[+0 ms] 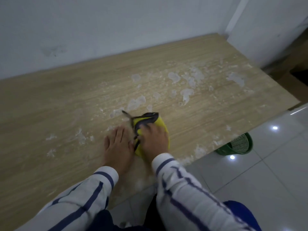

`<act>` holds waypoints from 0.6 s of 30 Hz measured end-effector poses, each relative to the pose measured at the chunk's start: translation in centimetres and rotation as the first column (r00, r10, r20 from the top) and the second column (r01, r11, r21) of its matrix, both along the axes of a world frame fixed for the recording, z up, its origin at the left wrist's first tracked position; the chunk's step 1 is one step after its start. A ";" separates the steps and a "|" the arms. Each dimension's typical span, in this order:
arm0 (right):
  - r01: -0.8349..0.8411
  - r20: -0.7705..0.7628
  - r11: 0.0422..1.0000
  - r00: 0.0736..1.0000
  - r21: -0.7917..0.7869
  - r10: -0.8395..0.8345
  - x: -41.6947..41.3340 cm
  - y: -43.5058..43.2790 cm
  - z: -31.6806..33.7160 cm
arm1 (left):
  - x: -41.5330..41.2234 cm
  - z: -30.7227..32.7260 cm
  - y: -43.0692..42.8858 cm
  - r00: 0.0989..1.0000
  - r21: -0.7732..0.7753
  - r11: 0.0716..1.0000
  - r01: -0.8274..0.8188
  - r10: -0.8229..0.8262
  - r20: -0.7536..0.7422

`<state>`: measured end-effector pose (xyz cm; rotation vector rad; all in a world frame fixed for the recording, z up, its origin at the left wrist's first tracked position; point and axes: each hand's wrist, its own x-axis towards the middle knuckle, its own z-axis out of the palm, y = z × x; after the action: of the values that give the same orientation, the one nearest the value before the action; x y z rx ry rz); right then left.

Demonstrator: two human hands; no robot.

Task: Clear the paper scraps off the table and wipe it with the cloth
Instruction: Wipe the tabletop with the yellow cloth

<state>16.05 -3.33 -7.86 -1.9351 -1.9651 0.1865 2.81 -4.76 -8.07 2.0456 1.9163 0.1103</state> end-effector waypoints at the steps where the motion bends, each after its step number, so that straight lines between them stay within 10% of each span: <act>1: -0.036 0.032 0.999 0.999 -0.018 0.037 -0.4 -0.6 -0.4 | 0.4 0.0 0.7 1.000 0.013 1.000 0.002 -0.002 -0.006; 5: 0.210 0.176 0.973 0.966 -0.097 -0.191 10.7 0.3 -0.7 | 2.2 -0.3 3.2 0.999 0.003 1.000 0.009 -0.009 -0.031; 10: 0.634 -0.026 0.773 0.773 -0.017 -0.634 21.7 1.8 0.9 | 5.1 -0.2 4.6 1.000 -0.007 1.000 0.002 -0.002 -0.023; 14: 0.162 -0.076 0.987 0.984 0.012 -0.160 11.1 4.8 1.4 | 7.7 -0.4 6.5 1.000 0.006 1.000 -0.008 0.008 -0.001; 18: -0.002 0.037 0.997 0.999 0.083 -0.001 10.9 4.1 -1.2 | 9.0 -0.6 8.3 1.000 0.029 0.999 -0.019 0.020 -0.021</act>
<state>27.00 0.78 -9.07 -1.8985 -1.9643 0.0687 11.82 3.58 -8.69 2.0545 1.9591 0.1212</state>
